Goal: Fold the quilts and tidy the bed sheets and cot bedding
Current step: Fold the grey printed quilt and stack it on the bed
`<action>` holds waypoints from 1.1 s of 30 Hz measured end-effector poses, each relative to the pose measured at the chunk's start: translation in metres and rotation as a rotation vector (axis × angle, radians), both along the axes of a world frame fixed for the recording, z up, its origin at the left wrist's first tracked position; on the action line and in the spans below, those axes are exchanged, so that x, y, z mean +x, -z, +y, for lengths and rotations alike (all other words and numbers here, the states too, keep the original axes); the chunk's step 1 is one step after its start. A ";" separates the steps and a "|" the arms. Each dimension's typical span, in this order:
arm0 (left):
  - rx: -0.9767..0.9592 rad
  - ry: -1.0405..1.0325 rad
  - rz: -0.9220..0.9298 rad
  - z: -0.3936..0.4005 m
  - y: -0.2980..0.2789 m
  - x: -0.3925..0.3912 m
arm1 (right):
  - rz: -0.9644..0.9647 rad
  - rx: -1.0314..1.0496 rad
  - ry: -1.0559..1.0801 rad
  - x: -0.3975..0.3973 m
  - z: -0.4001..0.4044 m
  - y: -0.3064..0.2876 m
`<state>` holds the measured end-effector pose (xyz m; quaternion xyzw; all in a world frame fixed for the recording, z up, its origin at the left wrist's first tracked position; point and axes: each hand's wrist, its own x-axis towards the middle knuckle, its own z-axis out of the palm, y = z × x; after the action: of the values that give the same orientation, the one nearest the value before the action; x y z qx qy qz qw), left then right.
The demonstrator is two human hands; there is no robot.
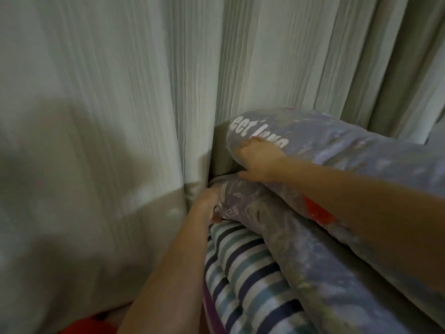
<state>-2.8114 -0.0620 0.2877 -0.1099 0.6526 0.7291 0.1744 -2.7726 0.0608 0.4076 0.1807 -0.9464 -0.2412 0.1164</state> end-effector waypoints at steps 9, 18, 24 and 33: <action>0.322 0.140 -0.224 0.036 0.047 -0.040 | -0.109 0.547 0.027 -0.025 -0.011 0.053; 0.128 -0.360 0.359 0.061 -0.008 -0.150 | 0.140 0.018 0.129 -0.053 0.021 0.064; -0.326 0.165 0.187 0.041 0.056 -0.138 | -0.194 0.098 0.216 -0.049 0.014 0.107; -0.343 -0.078 1.004 0.048 -0.120 -0.066 | 0.016 -0.286 -0.125 -0.013 0.035 -0.055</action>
<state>-2.8771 -0.0140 0.4073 0.2016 0.7610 0.5808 -0.2072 -2.7853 0.0955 0.4626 0.2189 -0.9570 -0.0974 0.1633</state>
